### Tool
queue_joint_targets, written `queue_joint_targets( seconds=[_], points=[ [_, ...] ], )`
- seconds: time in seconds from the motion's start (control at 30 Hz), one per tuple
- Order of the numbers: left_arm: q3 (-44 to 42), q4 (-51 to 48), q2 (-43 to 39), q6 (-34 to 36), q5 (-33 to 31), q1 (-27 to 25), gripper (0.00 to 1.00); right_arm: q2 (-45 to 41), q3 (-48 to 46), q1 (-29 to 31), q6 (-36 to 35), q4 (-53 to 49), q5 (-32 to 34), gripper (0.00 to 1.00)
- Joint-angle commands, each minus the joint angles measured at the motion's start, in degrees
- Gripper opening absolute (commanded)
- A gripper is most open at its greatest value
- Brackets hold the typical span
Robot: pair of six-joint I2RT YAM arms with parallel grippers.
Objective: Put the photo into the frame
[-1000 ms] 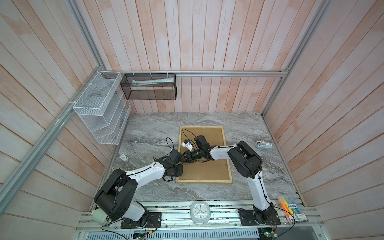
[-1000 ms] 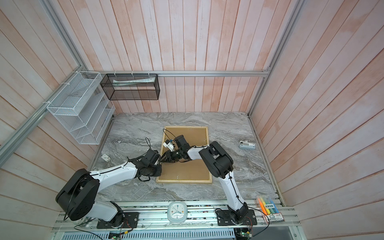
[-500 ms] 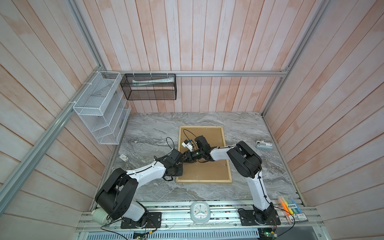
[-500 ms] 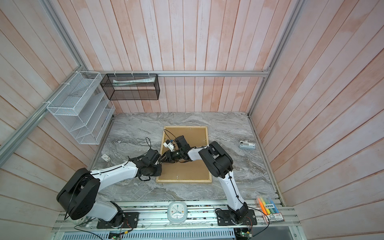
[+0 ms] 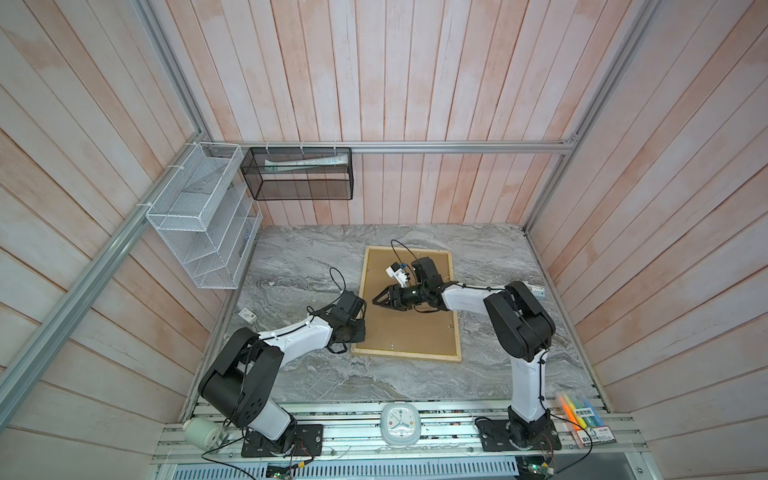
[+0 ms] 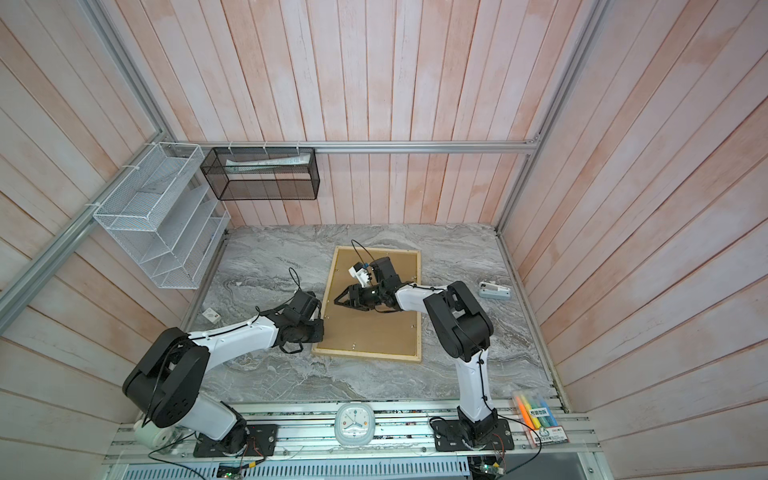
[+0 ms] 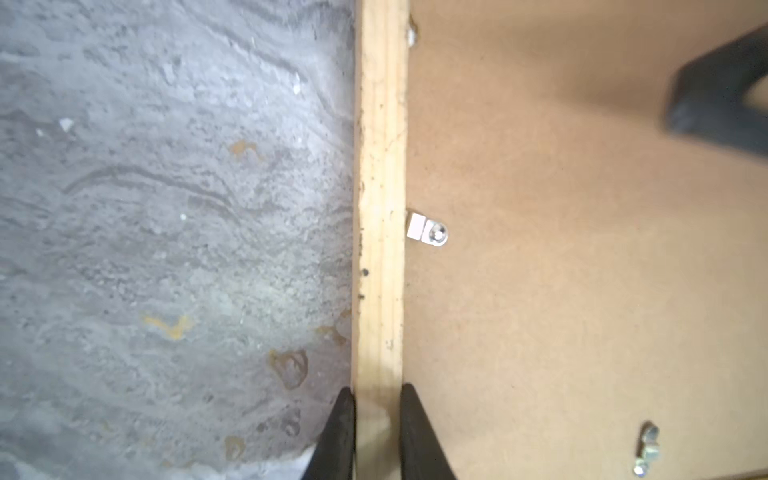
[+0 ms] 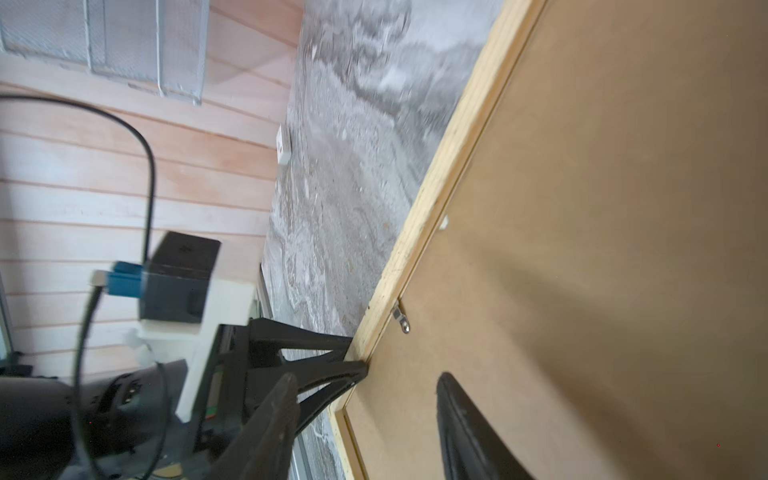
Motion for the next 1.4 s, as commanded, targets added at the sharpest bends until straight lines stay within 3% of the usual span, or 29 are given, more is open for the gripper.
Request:
queue_joint_targets(
  seconds=[0.0,0.37,0.6,0.67,0.83,0.97,1.37],
  points=[
    [1.4,0.65,3.16,2.15,-2.73,1.5,0.19,-4.82,-0.52,-2.95,-5.96,-7.88,6.3,0.56],
    [8.6,-1.37,3.24,4.35,-6.24,4.04,0.35,-9.48,3.61,-11.6,-14.37,-26.72,28.53,0.53],
    [2.5,-4.02,-4.85,-3.09,-4.83,3.8,0.41,-13.3,-1.0,-16.34,-14.53,-25.12,30.27,0.53],
    [-1.12,-4.61,-8.56,-7.15,-8.05,2.82,0.41,-13.55,-1.62,-17.65,-14.63,-24.79,30.04,0.53],
    [-9.05,-2.72,-16.23,-19.34,-12.44,-3.09,0.42,-13.04,-2.23,-20.28,-14.12,-23.84,31.67,0.52],
    [-11.99,0.21,-17.62,-27.27,-13.47,-7.69,0.42,-11.43,-1.31,-21.05,-13.85,-24.25,32.13,0.52],
    [-9.86,6.25,-9.01,-27.28,-8.6,-10.15,0.42,-11.48,-5.24,-21.09,-12.98,-22.79,32.2,0.52]
  ],
)
